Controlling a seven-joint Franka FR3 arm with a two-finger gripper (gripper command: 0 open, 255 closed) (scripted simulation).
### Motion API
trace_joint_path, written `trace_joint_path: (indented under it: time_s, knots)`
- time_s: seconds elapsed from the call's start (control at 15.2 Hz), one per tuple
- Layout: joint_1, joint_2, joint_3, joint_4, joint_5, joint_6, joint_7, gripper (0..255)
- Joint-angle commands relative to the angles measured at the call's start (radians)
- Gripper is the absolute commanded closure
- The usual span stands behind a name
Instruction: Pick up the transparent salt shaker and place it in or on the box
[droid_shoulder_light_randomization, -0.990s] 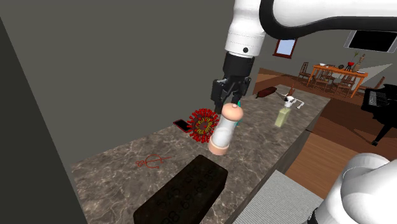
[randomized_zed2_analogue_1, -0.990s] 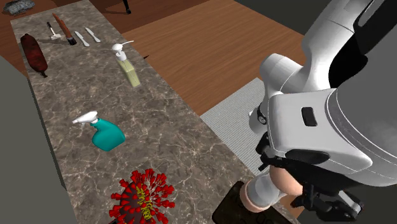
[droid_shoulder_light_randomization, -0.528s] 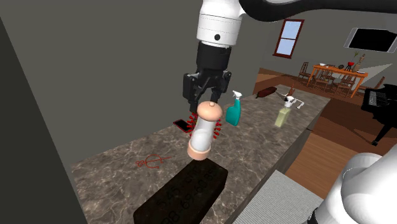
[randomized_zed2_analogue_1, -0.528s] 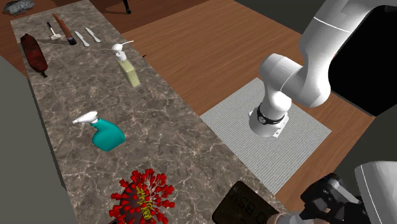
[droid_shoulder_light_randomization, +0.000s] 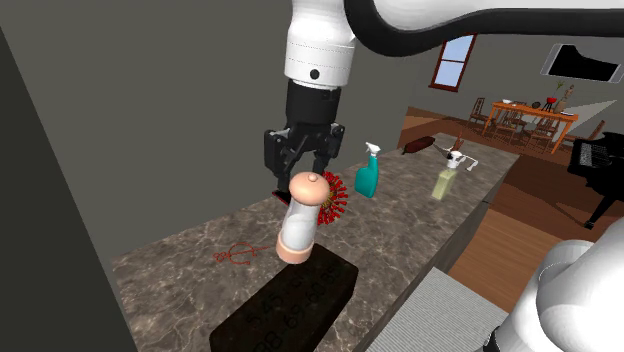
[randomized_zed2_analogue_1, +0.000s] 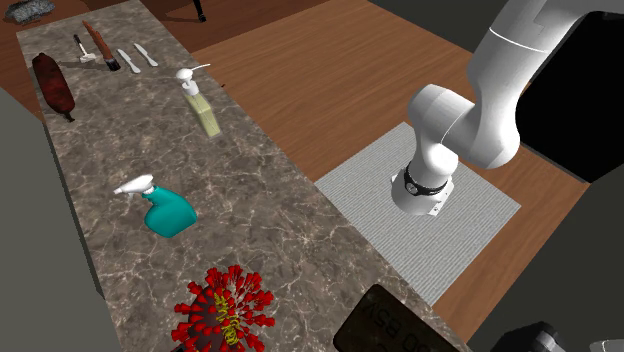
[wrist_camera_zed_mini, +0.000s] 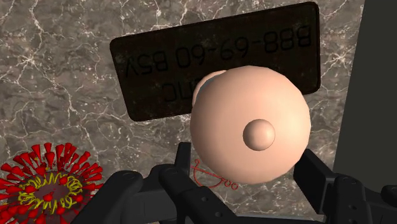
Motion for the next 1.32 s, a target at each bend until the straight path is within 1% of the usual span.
trace_joint_path:
  time_s: [0.0,1.19,1.25]
  knots:
    - [0.001,-0.003,0.0,-0.03,0.002,0.027,-0.002,255]
    - [0.01,0.0,0.019,-0.269,0.01,0.269,0.0,255]
    - [0.01,0.004,0.022,-0.288,0.009,0.293,0.002,255]
